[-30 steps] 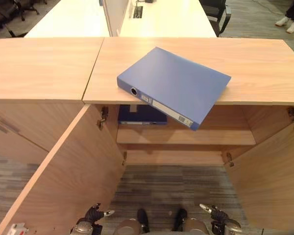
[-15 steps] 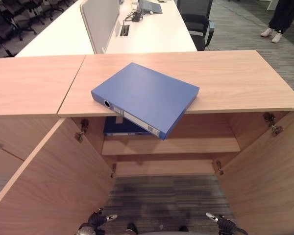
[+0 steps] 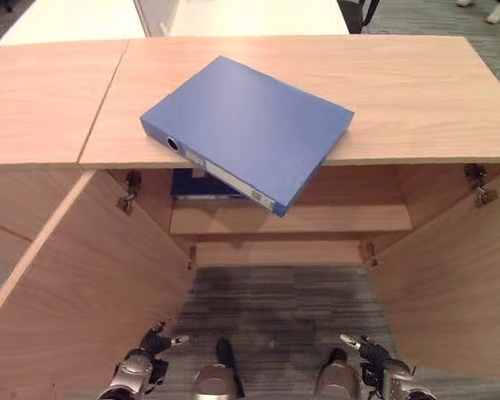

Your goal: Put the empty folder in the office cabinet

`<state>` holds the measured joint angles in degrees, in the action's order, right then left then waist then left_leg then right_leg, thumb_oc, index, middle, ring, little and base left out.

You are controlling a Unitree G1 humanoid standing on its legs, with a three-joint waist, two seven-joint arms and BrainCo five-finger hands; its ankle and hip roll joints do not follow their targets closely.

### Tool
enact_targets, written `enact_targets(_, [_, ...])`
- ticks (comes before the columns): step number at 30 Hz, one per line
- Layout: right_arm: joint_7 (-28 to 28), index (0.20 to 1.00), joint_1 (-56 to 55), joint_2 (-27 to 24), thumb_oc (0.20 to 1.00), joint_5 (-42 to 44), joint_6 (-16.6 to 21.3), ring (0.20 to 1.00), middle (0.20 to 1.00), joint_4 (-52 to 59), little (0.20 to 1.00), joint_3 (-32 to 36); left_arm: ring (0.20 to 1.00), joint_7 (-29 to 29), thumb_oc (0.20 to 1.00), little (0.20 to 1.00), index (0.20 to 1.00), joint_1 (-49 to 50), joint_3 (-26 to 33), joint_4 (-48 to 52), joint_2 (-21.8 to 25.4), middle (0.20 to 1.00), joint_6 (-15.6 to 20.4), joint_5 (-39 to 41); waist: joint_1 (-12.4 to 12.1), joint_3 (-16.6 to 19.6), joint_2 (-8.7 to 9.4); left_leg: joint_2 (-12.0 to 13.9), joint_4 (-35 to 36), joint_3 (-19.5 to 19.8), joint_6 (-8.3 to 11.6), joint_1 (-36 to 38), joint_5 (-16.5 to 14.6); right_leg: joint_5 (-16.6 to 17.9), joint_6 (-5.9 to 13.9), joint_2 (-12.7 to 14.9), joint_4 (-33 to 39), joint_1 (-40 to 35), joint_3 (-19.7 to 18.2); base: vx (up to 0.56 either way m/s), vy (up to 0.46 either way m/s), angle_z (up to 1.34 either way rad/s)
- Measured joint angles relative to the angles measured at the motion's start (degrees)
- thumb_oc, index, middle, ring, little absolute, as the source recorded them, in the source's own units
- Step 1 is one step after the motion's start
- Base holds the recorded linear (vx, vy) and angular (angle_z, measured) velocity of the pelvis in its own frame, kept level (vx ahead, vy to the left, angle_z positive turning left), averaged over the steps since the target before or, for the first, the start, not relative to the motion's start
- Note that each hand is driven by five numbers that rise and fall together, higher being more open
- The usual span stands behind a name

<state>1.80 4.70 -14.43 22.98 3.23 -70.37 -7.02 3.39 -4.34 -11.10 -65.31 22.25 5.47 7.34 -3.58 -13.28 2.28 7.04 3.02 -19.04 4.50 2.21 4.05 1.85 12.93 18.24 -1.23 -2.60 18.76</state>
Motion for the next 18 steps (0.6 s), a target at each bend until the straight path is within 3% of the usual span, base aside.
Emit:
enact_targets(1, [0.01,1.000,-0.62,-0.20,1.000,-0.01,-0.07,1.000,1.000,-0.07,1.000,-0.18,1.000,0.36,1.000,1.000,1.000,0.21,0.44,-0.17,-0.44,1.000,-0.02,0.29,0.02,0.26,-0.02,0.69,0.12,0.76,0.87,0.11,0.42,0.64,-1.58,-1.57,2.80,-2.49,1.53,0.03,-0.261,0.50])
enact_targets(2, [-0.11,1.000,-0.66,-1.02,1.000,0.00,-0.06,1.000,1.000,-0.08,1.000,-0.16,1.000,0.41,1.000,1.000,1.000,0.82,0.34,0.09,-1.80,1.000,-0.03,0.33,-0.05,0.92,-1.77,2.76,0.22,0.73,1.56,-0.19,1.37,1.79,-2.64,-3.81,3.44,-2.36,1.79,0.01,-0.194,0.14])
enact_targets(4, [-0.10,1.000,-1.19,-2.40,1.000,0.00,0.48,1.000,1.000,0.12,1.000,-0.21,1.000,0.34,1.000,1.000,1.000,3.20,0.16,0.10,-3.84,1.000,-0.14,0.35,0.68,2.11,-3.64,5.47,0.17,0.63,2.11,0.02,1.93,0.96,-3.67,-6.98,5.12,-3.61,2.44,0.00,-0.242,0.01])
enact_targets(6, [-0.24,1.000,-2.34,-3.43,1.000,0.00,0.38,1.000,1.000,0.18,1.000,-0.17,1.000,0.46,1.000,1.000,1.000,4.19,0.22,0.13,-5.83,1.000,-0.05,1.35,0.97,2.86,-4.50,7.26,-0.61,0.81,4.05,-0.38,3.21,0.61,-4.42,-9.14,6.24,-4.60,3.02,-0.01,-0.160,0.16])
enact_targets(8, [-0.57,1.000,-3.49,-4.15,1.000,0.00,0.38,1.000,1.000,0.19,1.000,-0.17,1.000,0.40,1.000,1.000,1.000,4.06,0.19,0.22,-7.46,1.000,-0.01,1.59,1.29,3.40,-4.98,9.03,-1.51,1.10,6.09,-1.87,5.21,-0.32,-5.81,-10.58,6.59,-4.44,4.19,-0.01,-0.120,0.22])
enact_targets(9, [-0.59,1.000,-3.87,-4.27,1.000,0.00,0.37,1.000,1.000,0.14,1.000,-0.12,1.000,0.40,1.000,1.000,1.000,4.04,0.19,0.21,-7.78,1.000,0.05,1.95,1.26,3.37,-4.92,9.40,-1.68,1.30,6.43,-1.97,6.10,-0.65,-6.29,-10.94,6.61,-4.49,4.34,-0.04,-0.102,0.11])
enact_targets(12, [-0.59,1.000,-4.09,-5.39,1.000,0.00,0.41,1.000,1.000,0.11,1.000,0.23,1.000,0.39,1.000,1.000,1.000,3.98,0.08,0.03,-8.24,1.000,0.07,2.52,1.61,3.20,-4.46,9.73,-4.29,4.44,10.05,-3.33,9.87,-0.92,-7.53,-10.88,6.60,-4.84,4.87,-0.06,-0.062,0.01])
enact_targets(14, [-0.60,1.000,-4.08,-6.51,1.000,0.00,0.39,1.000,1.000,0.07,1.000,0.79,1.000,0.39,1.000,1.000,1.000,3.72,-0.16,0.05,-8.31,1.000,0.17,2.51,1.82,3.02,-4.63,9.54,-5.42,5.65,9.96,-4.73,11.19,-0.59,-8.03,-11.02,6.26,-4.48,5.42,0.02,0.026,0.12])
enact_targets(15, [-0.70,1.000,-4.20,-7.10,1.000,0.00,0.35,1.000,1.000,0.06,1.000,0.78,1.000,0.39,1.000,1.000,1.000,3.38,-0.17,0.09,-8.35,1.000,0.20,2.50,2.98,3.00,-4.63,9.14,-5.79,4.41,9.72,-5.30,10.98,-0.46,-8.15,-10.16,6.28,-4.70,6.25,0.06,0.040,0.32])
enact_targets(17, [-0.71,1.000,-3.96,-7.71,1.000,0.01,0.36,1.000,1.000,0.03,1.000,0.90,1.000,0.39,1.000,1.000,1.000,3.90,-0.30,0.21,-8.31,1.000,0.34,2.50,4.65,3.17,-5.70,7.94,-2.20,-0.84,7.03,-2.97,9.31,-0.55,-7.50,-10.16,6.25,-5.56,6.69,0.05,0.029,0.23])
enact_targets(18, [-0.67,1.000,-4.12,-7.09,1.000,0.08,0.37,1.000,1.000,-0.06,1.000,0.91,1.000,0.34,1.000,1.000,1.000,3.03,-0.32,0.11,-8.15,1.000,0.32,2.42,4.52,3.24,-5.66,7.44,0.76,0.03,6.67,-1.10,8.25,-0.42,-6.85,-10.05,6.25,-5.52,6.25,0.07,0.073,0.04])
